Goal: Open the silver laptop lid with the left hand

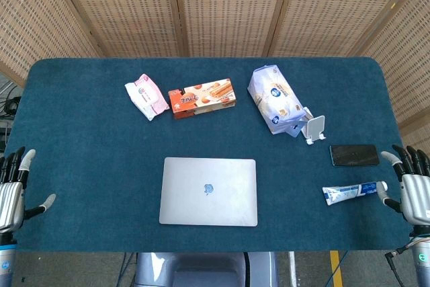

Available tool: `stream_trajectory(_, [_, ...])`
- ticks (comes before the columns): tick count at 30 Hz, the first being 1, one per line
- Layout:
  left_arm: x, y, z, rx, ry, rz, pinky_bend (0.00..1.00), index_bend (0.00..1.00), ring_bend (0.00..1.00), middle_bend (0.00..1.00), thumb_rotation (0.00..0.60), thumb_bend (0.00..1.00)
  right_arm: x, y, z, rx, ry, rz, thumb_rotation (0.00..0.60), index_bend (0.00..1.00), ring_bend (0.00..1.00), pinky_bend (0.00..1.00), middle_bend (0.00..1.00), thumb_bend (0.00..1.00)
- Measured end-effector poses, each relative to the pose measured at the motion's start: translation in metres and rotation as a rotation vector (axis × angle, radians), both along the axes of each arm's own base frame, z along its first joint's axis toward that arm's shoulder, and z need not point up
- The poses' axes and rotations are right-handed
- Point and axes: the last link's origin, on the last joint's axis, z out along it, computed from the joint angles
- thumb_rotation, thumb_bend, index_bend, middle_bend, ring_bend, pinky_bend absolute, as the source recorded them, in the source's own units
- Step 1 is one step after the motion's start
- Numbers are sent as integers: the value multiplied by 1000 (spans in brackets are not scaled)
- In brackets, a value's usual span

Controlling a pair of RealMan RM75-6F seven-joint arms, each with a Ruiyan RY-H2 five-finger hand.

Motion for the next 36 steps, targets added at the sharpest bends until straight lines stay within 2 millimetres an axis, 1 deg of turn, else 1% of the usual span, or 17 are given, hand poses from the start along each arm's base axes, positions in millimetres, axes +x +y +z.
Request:
stream_trajectory(14, [3,3,0,-16,12,-29,0,0,0,0,552,210,-1,1,2,-6,-2,-2,600,218,0,19,112,414])
stream_trajectory(22, [8,10,-3,-53,9,-67,0,0,0,0,552,211,-4,2,4,-14,-5,-15,600,218,0,19,112,414])
stream_trajectory(31, [26,30,-13,-140,2,-169,0,0,0,0,551,211,-8,2,5,-14,-5,-29,600,218,0,19,112,414])
stream_trajectory(36, [45,48,-23,-232,-17,-259,0,0,0,0,552,196,-8,0,4,-13,-17,-23,600,218,0,19,112,414])
